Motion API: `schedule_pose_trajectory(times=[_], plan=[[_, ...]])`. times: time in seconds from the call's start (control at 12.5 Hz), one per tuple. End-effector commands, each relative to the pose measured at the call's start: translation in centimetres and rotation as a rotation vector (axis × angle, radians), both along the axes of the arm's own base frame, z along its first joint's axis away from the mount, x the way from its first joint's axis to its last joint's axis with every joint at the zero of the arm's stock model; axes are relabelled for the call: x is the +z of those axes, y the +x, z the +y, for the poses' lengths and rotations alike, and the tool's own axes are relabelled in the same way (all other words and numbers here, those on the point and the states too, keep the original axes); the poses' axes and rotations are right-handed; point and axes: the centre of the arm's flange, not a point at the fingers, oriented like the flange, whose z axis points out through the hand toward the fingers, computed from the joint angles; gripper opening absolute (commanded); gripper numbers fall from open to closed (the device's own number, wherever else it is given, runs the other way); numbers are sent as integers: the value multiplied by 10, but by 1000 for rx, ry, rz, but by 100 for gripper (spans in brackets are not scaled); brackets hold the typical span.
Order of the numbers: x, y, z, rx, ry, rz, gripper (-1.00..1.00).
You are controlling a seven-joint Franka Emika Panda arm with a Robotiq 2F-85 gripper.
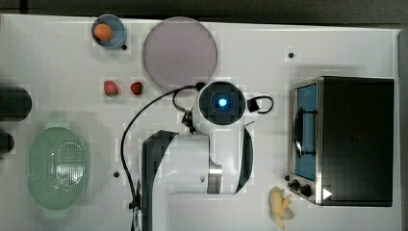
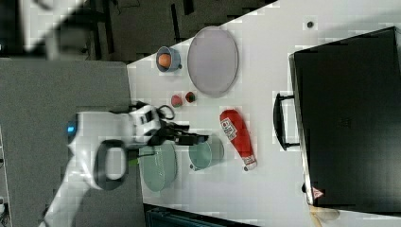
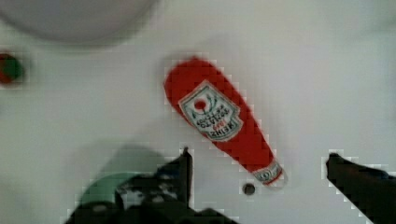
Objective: Pick ketchup from table and place on plate.
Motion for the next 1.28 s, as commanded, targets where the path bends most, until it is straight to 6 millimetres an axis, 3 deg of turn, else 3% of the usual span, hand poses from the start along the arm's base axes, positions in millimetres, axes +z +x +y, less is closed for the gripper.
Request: schedule_pose_trajectory(times=[0.08, 0.32, 0.64, 1.12, 1.2, 1.28], plan=[[-17, -1, -3, 342, 40, -55, 100], [-68, -8, 0, 505, 65, -49, 100], [-133, -19, 4, 516, 84, -5, 100], [-193, -25, 6, 514, 92, -5, 100], [-199, -25, 6, 514, 91, -9, 92], [-204, -26, 6, 513, 91, -10, 68]])
